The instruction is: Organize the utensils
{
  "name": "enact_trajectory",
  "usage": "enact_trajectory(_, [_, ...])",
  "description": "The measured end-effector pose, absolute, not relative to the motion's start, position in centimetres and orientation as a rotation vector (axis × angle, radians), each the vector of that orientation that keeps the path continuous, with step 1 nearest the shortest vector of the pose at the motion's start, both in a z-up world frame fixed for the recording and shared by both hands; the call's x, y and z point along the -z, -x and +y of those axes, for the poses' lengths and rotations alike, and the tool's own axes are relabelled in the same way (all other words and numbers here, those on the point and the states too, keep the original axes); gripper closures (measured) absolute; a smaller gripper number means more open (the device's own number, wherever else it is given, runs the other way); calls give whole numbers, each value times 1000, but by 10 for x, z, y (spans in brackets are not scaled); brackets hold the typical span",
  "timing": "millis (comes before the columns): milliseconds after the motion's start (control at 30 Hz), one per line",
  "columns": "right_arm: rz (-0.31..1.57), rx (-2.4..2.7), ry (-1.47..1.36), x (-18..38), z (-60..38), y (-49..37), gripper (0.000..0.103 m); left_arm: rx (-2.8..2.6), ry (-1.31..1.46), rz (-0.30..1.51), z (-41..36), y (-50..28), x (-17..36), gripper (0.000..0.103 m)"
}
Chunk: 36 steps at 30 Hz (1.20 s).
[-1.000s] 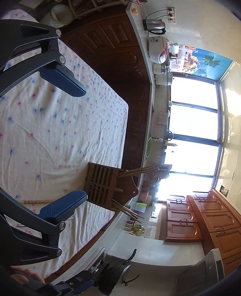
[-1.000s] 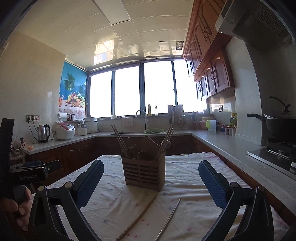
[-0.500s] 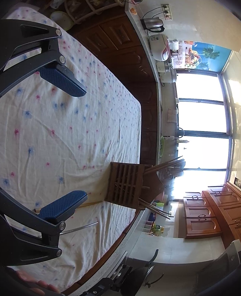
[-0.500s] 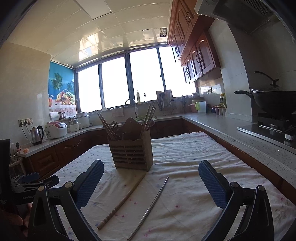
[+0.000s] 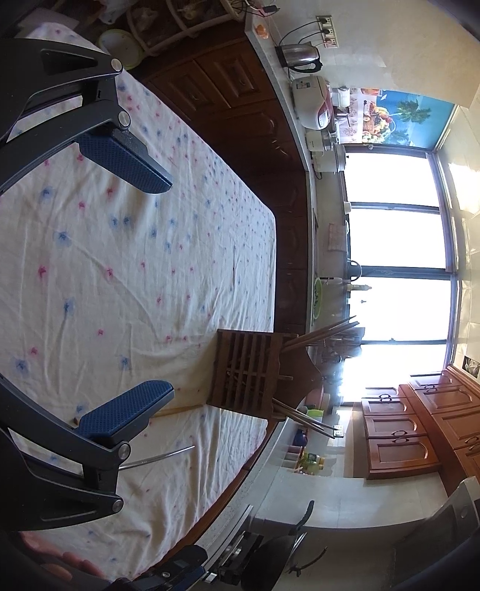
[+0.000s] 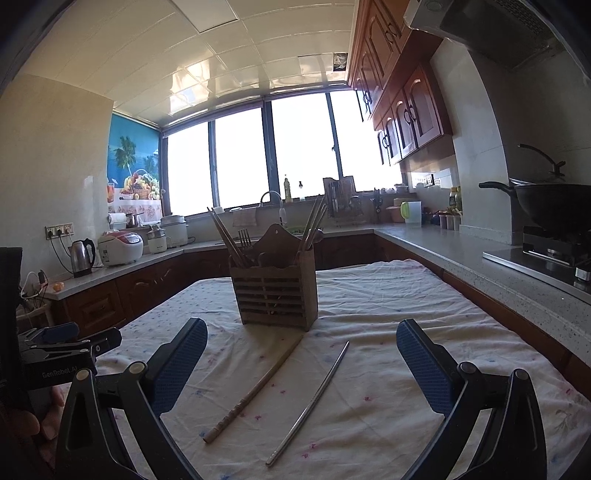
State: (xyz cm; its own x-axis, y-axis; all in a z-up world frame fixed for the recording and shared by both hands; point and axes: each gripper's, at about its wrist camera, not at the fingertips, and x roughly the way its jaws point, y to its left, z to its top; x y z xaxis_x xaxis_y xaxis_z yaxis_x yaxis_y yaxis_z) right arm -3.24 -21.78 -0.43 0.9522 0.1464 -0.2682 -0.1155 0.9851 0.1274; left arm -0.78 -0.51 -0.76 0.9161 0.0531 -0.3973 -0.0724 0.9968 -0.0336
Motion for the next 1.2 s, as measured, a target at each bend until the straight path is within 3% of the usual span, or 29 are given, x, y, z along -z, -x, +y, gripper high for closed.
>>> enact_trajectory(1200, [238,-115,-56,7,-208,41,0,-93,-6,331,-10,25,2,0])
